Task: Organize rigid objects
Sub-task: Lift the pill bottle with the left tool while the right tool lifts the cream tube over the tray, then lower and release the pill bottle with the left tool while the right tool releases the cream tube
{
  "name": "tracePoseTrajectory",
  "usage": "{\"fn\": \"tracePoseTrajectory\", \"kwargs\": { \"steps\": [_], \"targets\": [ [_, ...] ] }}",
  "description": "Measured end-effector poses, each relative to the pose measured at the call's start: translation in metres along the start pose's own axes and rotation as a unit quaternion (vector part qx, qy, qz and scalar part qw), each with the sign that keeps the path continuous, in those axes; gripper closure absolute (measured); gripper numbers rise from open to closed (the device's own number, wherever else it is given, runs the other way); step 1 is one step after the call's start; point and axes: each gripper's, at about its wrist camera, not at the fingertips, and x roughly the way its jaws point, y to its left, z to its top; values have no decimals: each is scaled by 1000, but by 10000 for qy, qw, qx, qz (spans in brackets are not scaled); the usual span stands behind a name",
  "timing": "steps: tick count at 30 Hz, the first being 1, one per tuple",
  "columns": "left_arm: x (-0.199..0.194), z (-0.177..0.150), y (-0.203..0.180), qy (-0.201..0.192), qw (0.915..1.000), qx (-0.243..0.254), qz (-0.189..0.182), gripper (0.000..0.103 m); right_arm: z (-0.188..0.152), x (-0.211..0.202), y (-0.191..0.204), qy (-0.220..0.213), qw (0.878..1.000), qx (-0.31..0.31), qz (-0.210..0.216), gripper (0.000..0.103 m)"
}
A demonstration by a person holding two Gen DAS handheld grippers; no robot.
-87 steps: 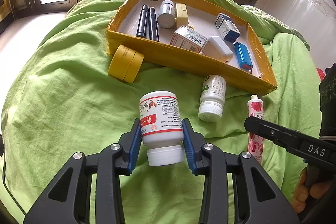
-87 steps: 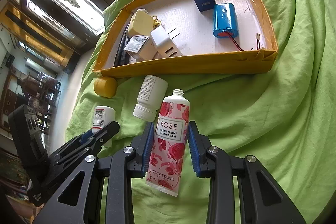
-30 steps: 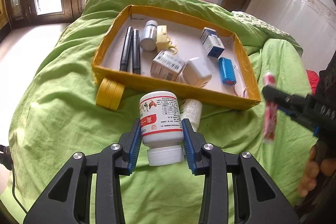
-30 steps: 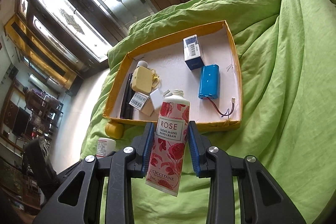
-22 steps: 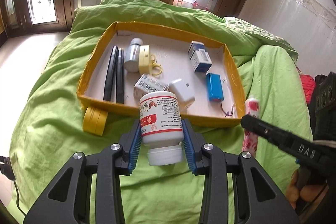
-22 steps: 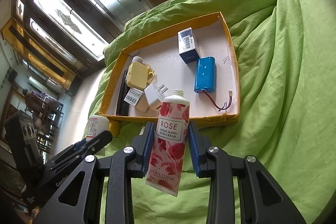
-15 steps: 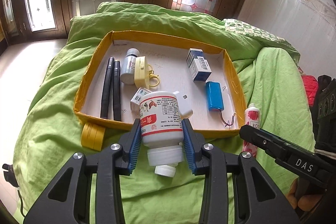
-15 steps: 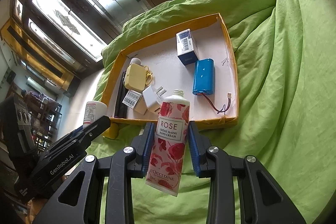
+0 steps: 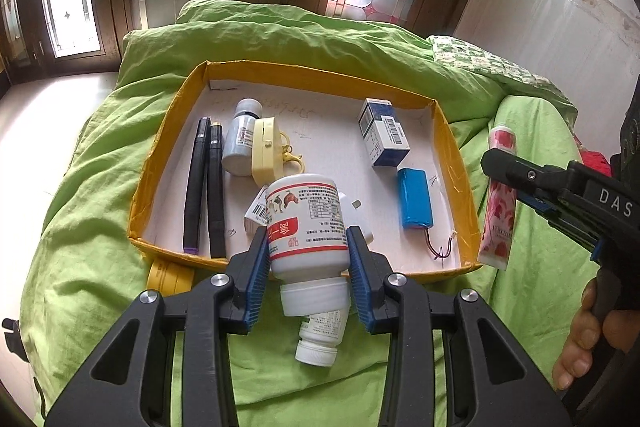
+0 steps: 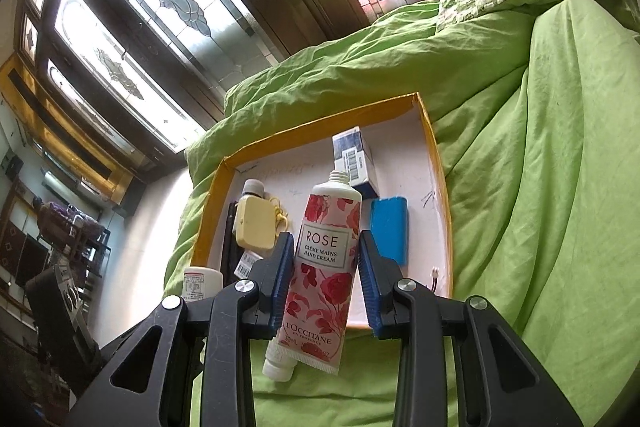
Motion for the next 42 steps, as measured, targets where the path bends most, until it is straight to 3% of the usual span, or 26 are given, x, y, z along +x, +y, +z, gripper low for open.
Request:
{"fn": "tracePoseTrajectory", "kwargs": {
  "steps": [9, 16, 29, 35, 42],
  "targets": [
    [19, 44, -5, -16, 9999, 20, -159, 68, 20, 24, -10, 41, 9996, -26, -284, 74],
    [51, 64, -17, 140, 9995, 44, -275, 68, 13, 49, -15, 312, 9992, -67, -232, 74],
    [97, 63, -16, 385, 9989, 112, -254, 68, 3, 76, -28, 837, 9950, 347, 416, 74],
    [115, 72, -10, 417, 9990, 130, -9, 68, -5, 101, -30, 1104, 9931, 315, 244, 75],
    [130, 83, -7, 370, 9987, 253, 230, 68, -1, 106, -22, 955, 9948, -142, -337, 76]
  ]
}}
